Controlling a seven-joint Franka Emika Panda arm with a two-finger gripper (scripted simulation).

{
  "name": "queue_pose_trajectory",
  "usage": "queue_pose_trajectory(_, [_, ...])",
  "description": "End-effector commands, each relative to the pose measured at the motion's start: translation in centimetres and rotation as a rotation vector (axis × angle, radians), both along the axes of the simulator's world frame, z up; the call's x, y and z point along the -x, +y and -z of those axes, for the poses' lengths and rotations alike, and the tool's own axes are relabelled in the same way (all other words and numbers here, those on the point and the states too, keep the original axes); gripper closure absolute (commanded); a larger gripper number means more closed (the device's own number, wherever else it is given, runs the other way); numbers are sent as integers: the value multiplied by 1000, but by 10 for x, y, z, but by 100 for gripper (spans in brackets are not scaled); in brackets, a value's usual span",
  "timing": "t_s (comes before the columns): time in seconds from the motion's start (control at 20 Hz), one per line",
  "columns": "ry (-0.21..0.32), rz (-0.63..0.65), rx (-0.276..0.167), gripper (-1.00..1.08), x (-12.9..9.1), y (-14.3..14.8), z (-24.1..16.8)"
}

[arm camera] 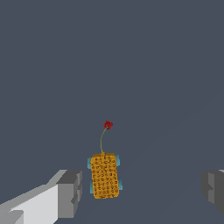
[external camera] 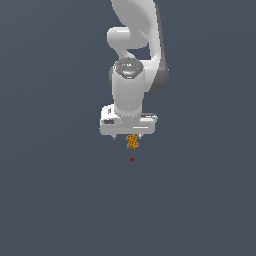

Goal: Pick up the object and move it to a goal position.

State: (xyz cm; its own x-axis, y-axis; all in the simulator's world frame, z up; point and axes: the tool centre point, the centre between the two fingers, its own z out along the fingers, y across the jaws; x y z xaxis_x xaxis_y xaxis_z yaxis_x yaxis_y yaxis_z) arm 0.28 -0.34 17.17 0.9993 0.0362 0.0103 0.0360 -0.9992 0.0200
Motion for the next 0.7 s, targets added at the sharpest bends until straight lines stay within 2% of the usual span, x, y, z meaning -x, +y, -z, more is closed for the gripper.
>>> queue_pose_trajectory(0.0, [0,0,0,-92,0,0,0])
queue_pose_trajectory(0.65, [-19,24,-18,-92,-10,4,-9])
